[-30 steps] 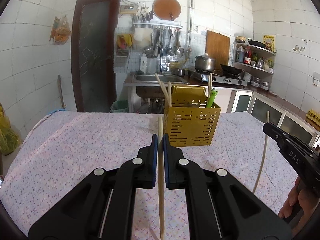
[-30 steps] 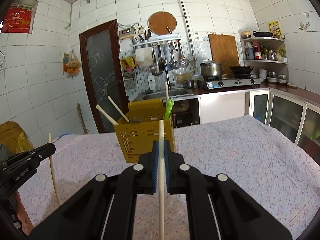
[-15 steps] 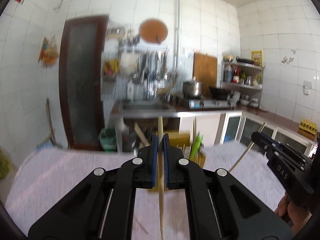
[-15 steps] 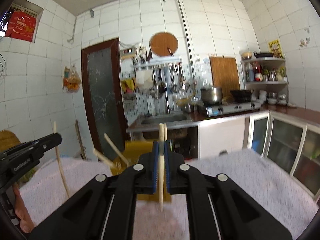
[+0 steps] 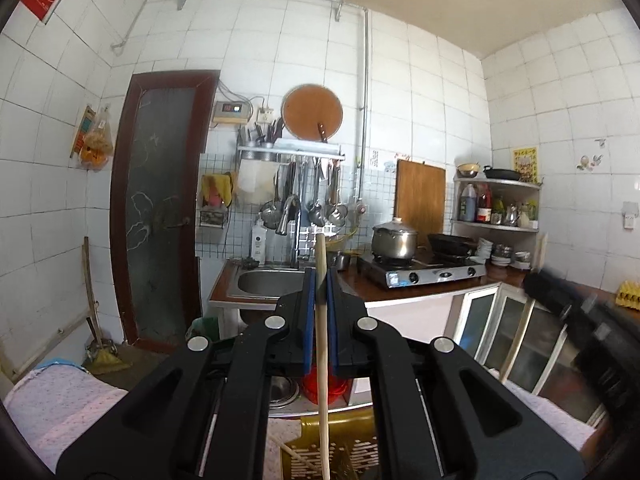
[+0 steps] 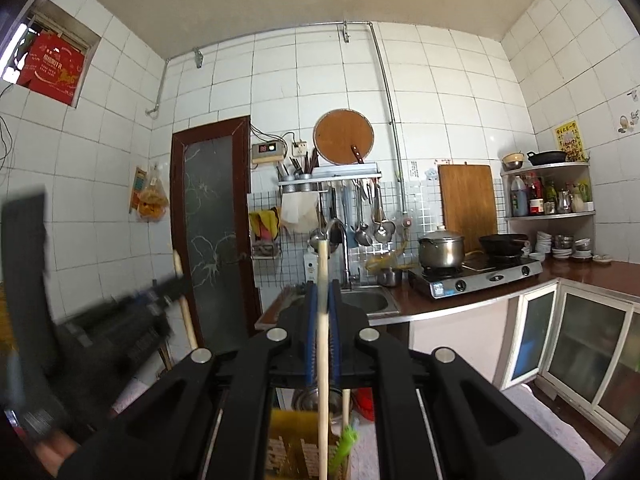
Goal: Organize utensils
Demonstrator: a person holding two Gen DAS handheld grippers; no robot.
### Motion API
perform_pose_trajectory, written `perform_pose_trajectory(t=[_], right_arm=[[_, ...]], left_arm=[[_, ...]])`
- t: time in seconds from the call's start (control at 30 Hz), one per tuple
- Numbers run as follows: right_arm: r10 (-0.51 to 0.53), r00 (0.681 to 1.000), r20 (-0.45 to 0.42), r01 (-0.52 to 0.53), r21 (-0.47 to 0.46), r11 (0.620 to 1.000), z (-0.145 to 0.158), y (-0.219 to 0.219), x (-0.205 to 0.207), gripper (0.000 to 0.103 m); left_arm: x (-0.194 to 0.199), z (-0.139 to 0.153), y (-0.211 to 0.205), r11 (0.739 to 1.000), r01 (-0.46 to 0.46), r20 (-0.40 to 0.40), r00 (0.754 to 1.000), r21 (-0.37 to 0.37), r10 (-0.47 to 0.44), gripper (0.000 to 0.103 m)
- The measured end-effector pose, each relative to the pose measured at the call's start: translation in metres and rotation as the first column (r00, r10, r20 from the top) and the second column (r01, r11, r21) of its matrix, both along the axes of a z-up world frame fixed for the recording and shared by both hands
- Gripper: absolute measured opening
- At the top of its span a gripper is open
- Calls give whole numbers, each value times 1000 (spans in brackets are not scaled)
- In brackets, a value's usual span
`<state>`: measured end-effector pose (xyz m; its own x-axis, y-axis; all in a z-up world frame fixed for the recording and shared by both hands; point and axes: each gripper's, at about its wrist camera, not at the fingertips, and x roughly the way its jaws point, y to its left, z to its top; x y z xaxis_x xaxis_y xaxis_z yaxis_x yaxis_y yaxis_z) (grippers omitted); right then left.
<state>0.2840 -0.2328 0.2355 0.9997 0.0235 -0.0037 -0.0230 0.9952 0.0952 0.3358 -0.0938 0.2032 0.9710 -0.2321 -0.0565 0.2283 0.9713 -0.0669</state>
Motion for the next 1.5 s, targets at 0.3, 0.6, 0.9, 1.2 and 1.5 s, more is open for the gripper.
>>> perform_pose_trajectory(t=[0.3, 0.6, 0.9, 1.2, 1.5], right_arm=[[23, 987, -159, -23, 2, 1000, -57, 1, 64, 6], [-19, 947, -319, -1, -64, 998, -91, -5, 60, 71], [-97, 935, -342, 77, -73, 994, -109, -18, -46, 94], [-121, 916, -383, 75, -131, 988, -169, 16, -143, 98], [-124, 928, -351, 88, -118, 989, -195, 31, -189, 98]], left_arm=[[51, -63, 8, 999, -33, -122, 992, 11, 34, 5], [-7, -48, 50, 994, -106, -117, 987, 7, 106, 77], [-128, -57, 93, 988, -143, -135, 979, 59, 150, 98], [-217, -131, 112, 990, -133, -231, 963, 40, 139, 98], [-229, -186, 121, 980, -182, -249, 948, 87, 198, 98]])
